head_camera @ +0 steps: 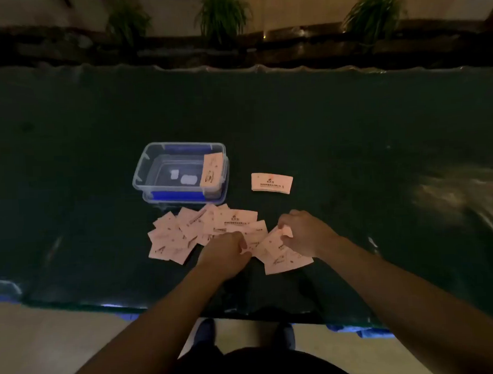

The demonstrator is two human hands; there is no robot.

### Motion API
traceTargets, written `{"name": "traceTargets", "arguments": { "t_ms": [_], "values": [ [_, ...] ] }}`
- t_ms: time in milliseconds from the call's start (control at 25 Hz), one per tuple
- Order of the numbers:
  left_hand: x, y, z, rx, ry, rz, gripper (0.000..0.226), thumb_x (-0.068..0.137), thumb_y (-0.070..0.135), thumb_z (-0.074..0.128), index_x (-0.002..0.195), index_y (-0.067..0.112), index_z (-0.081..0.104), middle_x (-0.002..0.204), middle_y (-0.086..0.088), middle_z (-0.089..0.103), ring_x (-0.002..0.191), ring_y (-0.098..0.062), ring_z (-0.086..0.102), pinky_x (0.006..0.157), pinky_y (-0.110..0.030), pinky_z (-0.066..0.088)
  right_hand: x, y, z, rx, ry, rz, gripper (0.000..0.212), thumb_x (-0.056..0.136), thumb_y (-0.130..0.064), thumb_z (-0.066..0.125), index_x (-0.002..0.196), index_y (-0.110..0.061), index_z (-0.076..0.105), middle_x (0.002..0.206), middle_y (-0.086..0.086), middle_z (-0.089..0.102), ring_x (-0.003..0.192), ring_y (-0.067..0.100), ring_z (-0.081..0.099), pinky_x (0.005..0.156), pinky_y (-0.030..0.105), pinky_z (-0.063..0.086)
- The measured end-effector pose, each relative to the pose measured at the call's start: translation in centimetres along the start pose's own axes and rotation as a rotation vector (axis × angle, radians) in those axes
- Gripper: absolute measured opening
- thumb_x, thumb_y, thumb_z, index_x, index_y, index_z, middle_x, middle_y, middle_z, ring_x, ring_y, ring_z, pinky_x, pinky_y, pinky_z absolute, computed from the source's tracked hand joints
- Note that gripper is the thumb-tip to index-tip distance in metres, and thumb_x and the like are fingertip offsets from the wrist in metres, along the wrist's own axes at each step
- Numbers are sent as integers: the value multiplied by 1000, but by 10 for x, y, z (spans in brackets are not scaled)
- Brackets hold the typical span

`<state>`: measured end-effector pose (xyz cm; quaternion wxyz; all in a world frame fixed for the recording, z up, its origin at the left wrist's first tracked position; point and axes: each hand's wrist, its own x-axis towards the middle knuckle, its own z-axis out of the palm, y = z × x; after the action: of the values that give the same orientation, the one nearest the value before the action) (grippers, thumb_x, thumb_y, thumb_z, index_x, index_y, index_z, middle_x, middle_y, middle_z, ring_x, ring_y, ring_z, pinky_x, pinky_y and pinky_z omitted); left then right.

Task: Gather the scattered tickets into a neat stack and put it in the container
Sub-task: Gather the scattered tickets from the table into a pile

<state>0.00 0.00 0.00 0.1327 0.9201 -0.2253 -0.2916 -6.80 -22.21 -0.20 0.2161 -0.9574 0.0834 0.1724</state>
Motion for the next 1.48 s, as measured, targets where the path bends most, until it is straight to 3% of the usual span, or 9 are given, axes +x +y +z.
{"name": "traceTargets", "arguments": {
  "t_ms": [200,360,720,880,1040,1200,1280,1360,1480],
  "values": [
    [-2,10,36,-7,-74,-77,18,93,44,68,102,29,63,104,4,67,92,-13,62,78,-30,51,11,18,18,-81,-199,-43,70,90,-17,75,152,-26,46,151,1,47,140,21,43,109,40,48],
    [0,11,51,-11,-113,-74,21,92,44,68,104,27,66,105,4,68,91,-13,61,77,-28,49,25,21,32,-163,-262,-96,100,85,-7,78,167,-19,22,175,6,18,161,27,14,127,46,21],
    [9,7,59,-20,-185,40,18,94,40,67,105,26,65,105,4,68,90,-12,62,81,-27,52,22,33,51,-155,-152,0,85,86,-23,78,160,-21,37,160,6,44,149,27,37,126,47,28],
    [16,13,60,-19,-201,108,14,94,37,68,105,31,62,120,3,67,99,-10,60,85,-25,52,1,44,51,-104,-70,259,79,86,-43,77,153,-20,43,146,6,52,134,27,49,110,46,48],
    [26,25,64,40,-191,163,52,95,38,66,142,21,52,143,-2,51,127,-19,56,102,-33,52,-23,44,66,146,21,623,75,82,-53,80,142,-22,49,136,5,57,125,26,56,101,47,55],
    [29,40,74,28,-169,154,65,95,31,68,153,20,41,158,-3,36,140,-22,44,113,-40,47,-38,29,95,462,117,865,71,83,-49,83,138,-18,50,135,8,57,122,31,62,94,48,60],
    [29,45,78,74,-155,169,63,98,30,66,155,21,40,161,-2,34,144,-23,41,116,-42,43,-39,20,106,629,160,928,61,86,-39,83,133,-20,48,131,8,61,112,28,68,72,39,64],
    [31,48,77,74,-148,175,59,99,28,65,154,20,42,160,-3,37,143,-24,42,117,-42,43,-37,14,114,745,204,978,49,90,-32,80,124,-24,46,127,7,67,93,20,69,50,25,54],
    [32,51,76,21,-191,172,56,100,23,65,152,18,46,155,-5,43,136,-22,50,112,-38,47,-28,9,112,840,280,1082,38,94,-35,73,118,-25,45,123,8,69,82,19,67,48,27,53]
  ]
}}
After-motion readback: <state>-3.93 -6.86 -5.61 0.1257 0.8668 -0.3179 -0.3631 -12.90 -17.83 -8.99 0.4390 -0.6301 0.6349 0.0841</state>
